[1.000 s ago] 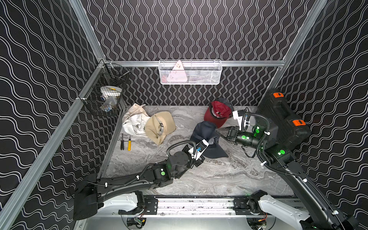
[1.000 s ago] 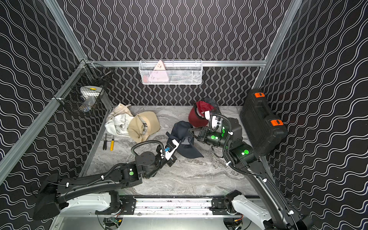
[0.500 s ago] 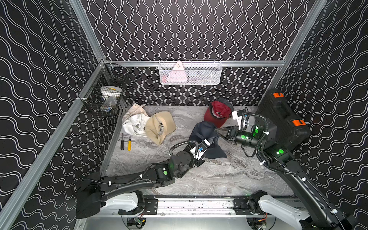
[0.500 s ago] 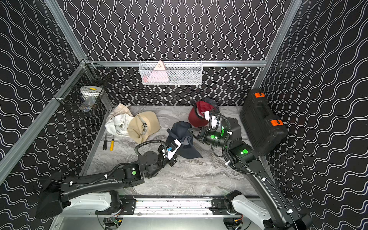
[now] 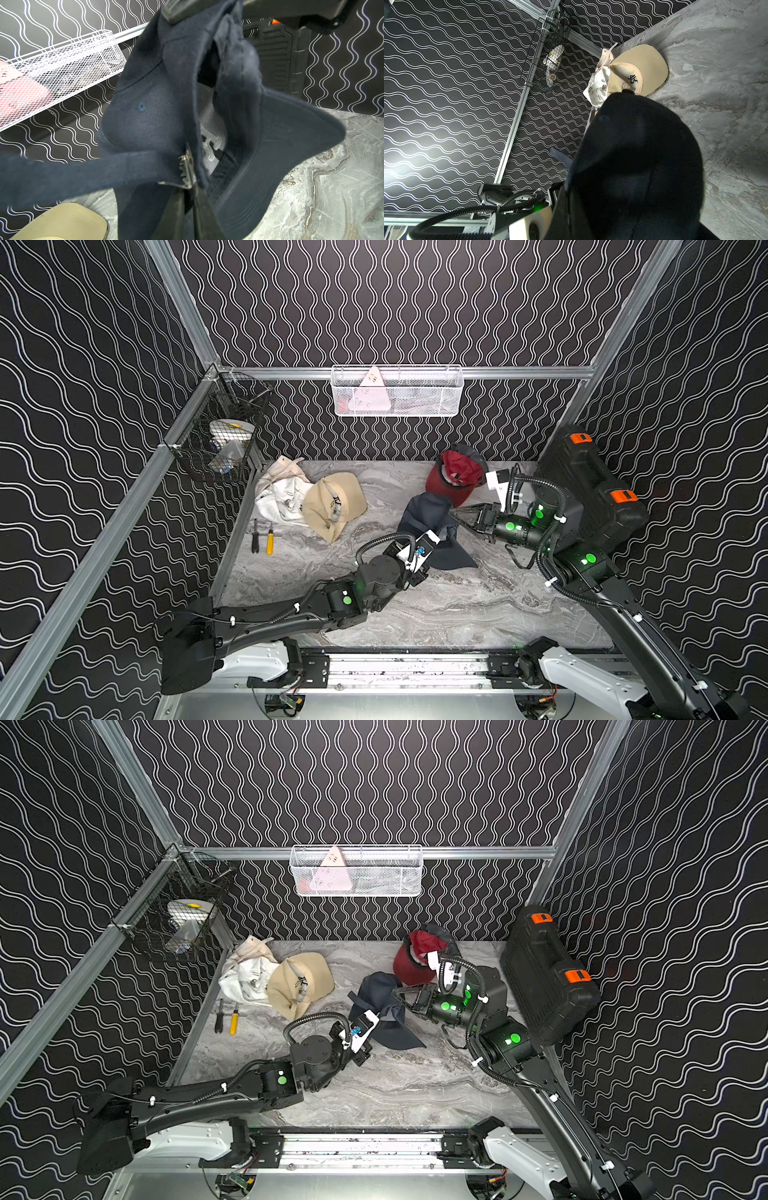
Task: Open the adjustable buckle of the baseball cap
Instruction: Open the adjustable buckle on the baseball cap.
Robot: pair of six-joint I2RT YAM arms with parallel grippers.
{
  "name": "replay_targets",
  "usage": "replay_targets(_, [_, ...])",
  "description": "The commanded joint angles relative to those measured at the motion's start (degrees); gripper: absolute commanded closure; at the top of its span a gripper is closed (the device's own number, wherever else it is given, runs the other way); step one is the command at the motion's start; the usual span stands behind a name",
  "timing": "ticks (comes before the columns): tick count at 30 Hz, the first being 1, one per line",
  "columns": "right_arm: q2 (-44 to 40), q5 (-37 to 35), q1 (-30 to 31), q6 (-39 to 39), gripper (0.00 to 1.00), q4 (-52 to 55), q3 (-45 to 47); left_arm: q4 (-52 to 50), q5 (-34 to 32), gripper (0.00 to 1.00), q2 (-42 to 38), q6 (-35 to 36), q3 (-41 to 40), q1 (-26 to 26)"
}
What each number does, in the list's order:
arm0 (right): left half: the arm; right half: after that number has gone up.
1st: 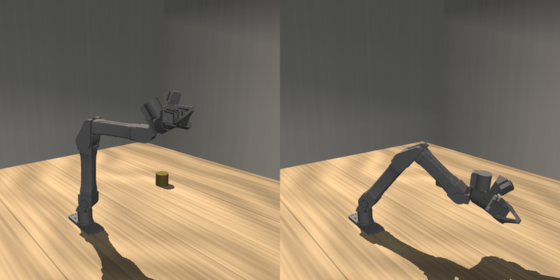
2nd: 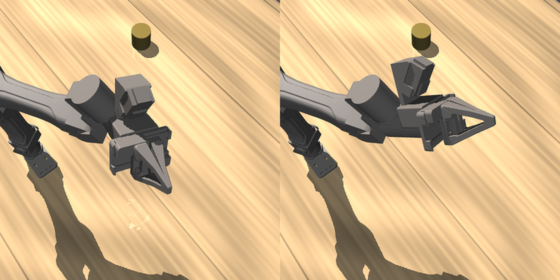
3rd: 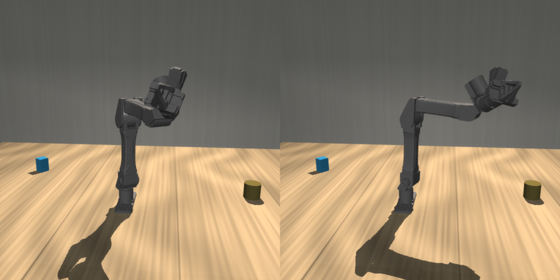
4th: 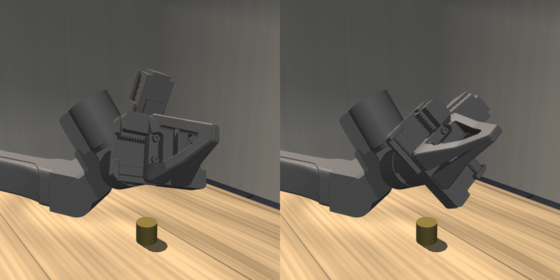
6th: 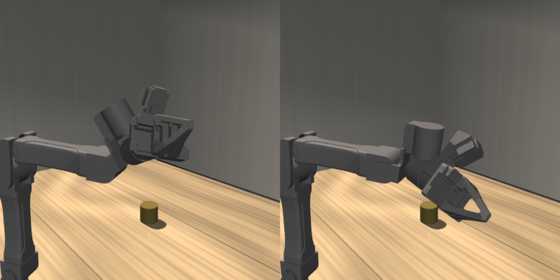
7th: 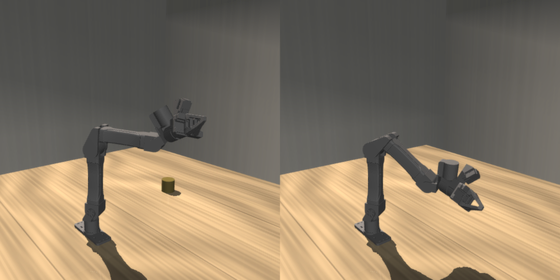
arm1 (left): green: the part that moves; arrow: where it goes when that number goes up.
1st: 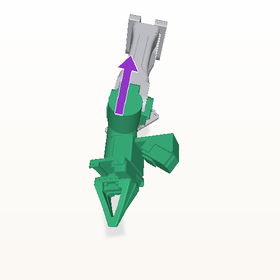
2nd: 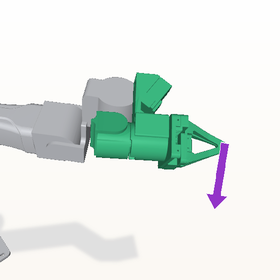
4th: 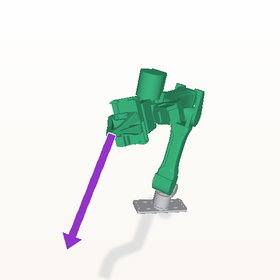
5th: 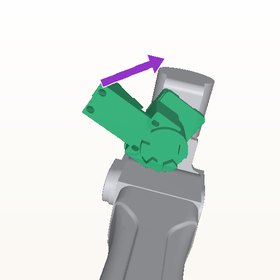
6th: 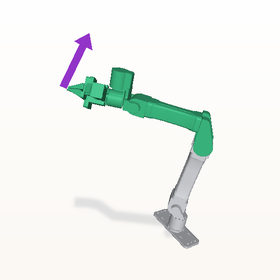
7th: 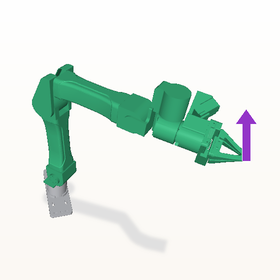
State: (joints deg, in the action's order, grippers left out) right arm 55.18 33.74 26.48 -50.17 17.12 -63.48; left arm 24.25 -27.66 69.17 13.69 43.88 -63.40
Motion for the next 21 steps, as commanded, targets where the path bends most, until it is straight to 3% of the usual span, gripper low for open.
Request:
replay_targets(1, [-0.3, 0.5, 0.0, -1.0, 1.00, -3.5, -0.5, 2.2, -0.3, 0.94, -0.6, 1.1, 0.5, 0.0])
replay_targets(3, [-0.3, 0.2, 0.0, -0.8, 1.00, -3.5, -0.3, 1.5, 0.0, 0.99, -1.1, 0.9, 0.8, 0.0])
replay_targets(7, [0.0, -2.0, 0.0, 1.5, 1.00, -1.0, -0.7, -3.1, 1.0, 1.00, -2.4, 0.4, 2.5, 0.0])
replay_targets(17, [1.1, -13.5, -1.8, 13.4, 1.00, 12.9, -4.5, -25.7, 1.9, 1.00, -4.6, -2.5, 13.3, 0.0])
replay_targets(21, [1.4, -13.6, -1.8, 16.0, 1.00, 14.4, -4.7, -33.1, 2.5, 1.00, -3.7, -3.0, 18.1, 0.0])
